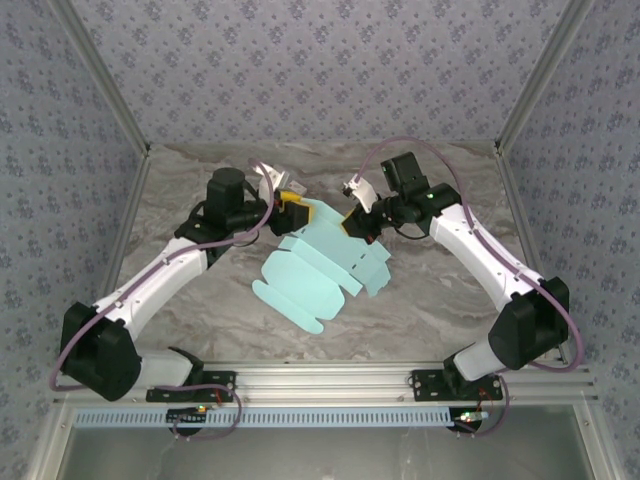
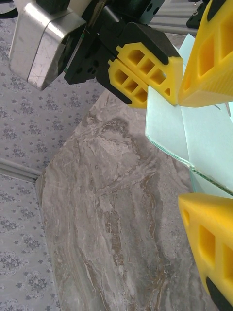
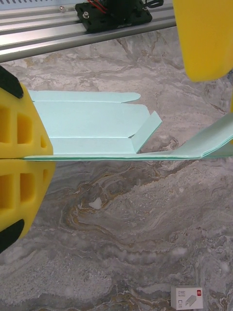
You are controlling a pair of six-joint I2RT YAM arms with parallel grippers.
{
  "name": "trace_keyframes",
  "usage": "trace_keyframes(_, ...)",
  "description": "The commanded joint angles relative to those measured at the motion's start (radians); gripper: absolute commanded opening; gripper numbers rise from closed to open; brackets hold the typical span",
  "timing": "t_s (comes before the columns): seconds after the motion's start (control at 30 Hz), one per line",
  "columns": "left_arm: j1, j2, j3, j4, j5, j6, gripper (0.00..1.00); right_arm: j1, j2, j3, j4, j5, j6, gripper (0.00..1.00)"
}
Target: Fold the paper box
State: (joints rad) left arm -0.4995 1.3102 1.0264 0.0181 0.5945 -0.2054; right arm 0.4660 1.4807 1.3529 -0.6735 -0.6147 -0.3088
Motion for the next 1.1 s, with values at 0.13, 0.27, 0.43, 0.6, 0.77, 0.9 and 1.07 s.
trace_keyframes(0.13, -0.044, 0.012, 0.037, -0.014, 0.094, 0.044, 0.44, -0.013, 0.003, 0.032, 0.029, -0.032, 0.069, 0.0)
trace_keyframes(0.27, -0.069, 0.025, 0.036, 0.01, 0.125, 0.045, 0.42, -0.016, 0.012, 0.035, 0.033, -0.015, 0.091, 0.0)
trace_keyframes(0.43, -0.093, 0.076, 0.056, 0.005, 0.14, 0.046, 0.42, -0.011, 0.015, 0.029, 0.06, -0.026, 0.114, 0.0)
trace_keyframes(0.6, -0.103, 0.1, 0.075, -0.004, 0.137, 0.05, 0.43, 0.0, 0.012, 0.025, 0.062, -0.023, 0.1, 0.0)
trace_keyframes(0.77, -0.089, 0.047, 0.052, -0.054, 0.047, 0.071, 0.49, -0.011, 0.002, 0.023, 0.011, 0.059, 0.035, 0.0)
trace_keyframes(0.9, -0.041, -0.027, -0.018, -0.046, -0.002, 0.031, 0.54, -0.003, 0.003, 0.015, -0.02, 0.161, -0.024, 0.0)
trace_keyframes(1.07, 0.023, -0.14, -0.138, 0.003, -0.091, -0.052, 0.59, 0.034, 0.007, -0.029, 0.033, 0.352, -0.059, 0.0)
